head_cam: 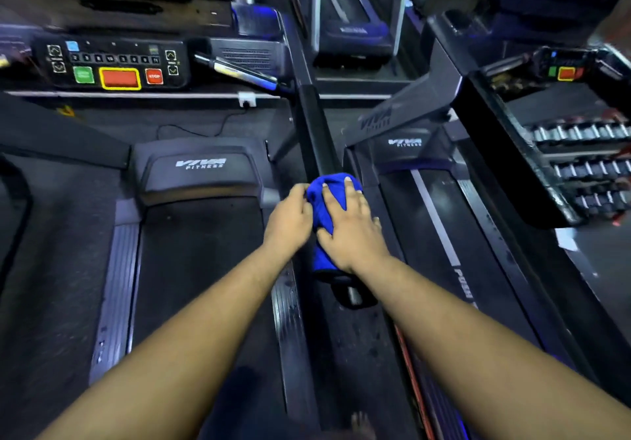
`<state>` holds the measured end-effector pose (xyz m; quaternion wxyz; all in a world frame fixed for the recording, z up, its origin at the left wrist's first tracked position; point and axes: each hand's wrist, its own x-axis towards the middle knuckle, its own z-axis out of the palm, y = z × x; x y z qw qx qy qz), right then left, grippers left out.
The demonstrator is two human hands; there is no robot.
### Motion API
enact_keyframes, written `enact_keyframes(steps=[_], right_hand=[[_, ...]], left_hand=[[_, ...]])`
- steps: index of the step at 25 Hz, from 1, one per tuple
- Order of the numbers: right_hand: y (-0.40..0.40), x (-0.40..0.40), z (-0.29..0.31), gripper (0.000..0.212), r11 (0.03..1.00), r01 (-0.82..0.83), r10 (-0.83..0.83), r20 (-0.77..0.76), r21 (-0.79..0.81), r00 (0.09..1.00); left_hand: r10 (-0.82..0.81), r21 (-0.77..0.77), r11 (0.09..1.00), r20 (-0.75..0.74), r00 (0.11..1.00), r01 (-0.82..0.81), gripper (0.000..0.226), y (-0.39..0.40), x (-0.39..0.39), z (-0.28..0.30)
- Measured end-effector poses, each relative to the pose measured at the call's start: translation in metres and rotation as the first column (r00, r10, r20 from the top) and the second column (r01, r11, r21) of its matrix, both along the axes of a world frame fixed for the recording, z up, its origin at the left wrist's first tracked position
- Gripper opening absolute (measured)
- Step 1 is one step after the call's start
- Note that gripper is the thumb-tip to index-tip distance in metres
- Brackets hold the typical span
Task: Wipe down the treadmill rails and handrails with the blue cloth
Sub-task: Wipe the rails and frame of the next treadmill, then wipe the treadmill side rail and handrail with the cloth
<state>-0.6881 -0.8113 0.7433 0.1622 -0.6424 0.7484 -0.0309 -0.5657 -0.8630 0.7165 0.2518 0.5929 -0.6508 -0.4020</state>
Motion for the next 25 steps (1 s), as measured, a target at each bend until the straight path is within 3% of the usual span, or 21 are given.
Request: enact_keyframes(steps=[2, 5, 8, 12, 16, 18, 20, 23, 25], right_hand=[[-0.012, -0.007, -0.009, 0.080, 0.998, -0.043, 0.044, 0.030, -0.040, 0.999], [-0.003, -0.017, -0.023, 0.067, 0.977, -0.154, 0.165, 0.059, -0.147, 0.985], [0.041, -0.029, -0.018, 0.059, 0.953, -0.251, 0.277, 0.152, -0.171, 0.949], [0.109, -0.046, -0.018, 0.066, 0.894, -0.403, 0.430, 0.122, -0.195, 0.895], [0.154, -0.076, -0.024, 0.082, 0.795, -0.583, 0.601, 0.090, -0.169, 0.794], [0.168, -0.094, -0.017, 0.078, 0.774, -0.534, 0.625, 0.278, -0.340, 0.729], [0.178, -0.108, -0.012, 0.070, 0.804, -0.331, 0.569, 0.475, -0.495, 0.672], [0.196, -0.120, -0.025, 0.079, 0.884, -0.229, 0.460, 0.670, -0.408, 0.582], [0.209, -0.126, -0.042, 0.058, 0.922, -0.239, 0.383, 0.802, -0.303, 0.459]], left_hand=[[0.160, -0.058, 0.984, -0.138, 0.977, -0.169, 0.021, -0.003, -0.014, -0.013], [0.266, -0.172, 0.936, -0.226, 0.937, -0.308, 0.042, 0.017, -0.024, -0.032], [0.356, -0.120, 0.903, -0.326, 0.876, -0.412, 0.053, 0.080, -0.035, -0.028], [0.457, -0.102, 0.871, -0.191, 0.869, -0.481, 0.043, 0.156, -0.041, -0.007], [0.493, -0.106, 0.841, -0.252, 0.833, -0.530, 0.014, 0.220, -0.049, 0.000], [0.454, -0.102, 0.849, -0.363, 0.814, -0.519, 0.019, 0.249, -0.056, 0.002], [0.388, -0.099, 0.872, -0.458, 0.800, -0.479, 0.027, 0.274, -0.066, 0.013], [0.306, -0.112, 0.897, -0.539, 0.784, -0.428, 0.031, 0.297, -0.080, 0.026], [0.264, -0.145, 0.912, -0.512, 0.817, -0.385, 0.031, 0.311, -0.083, 0.022]])
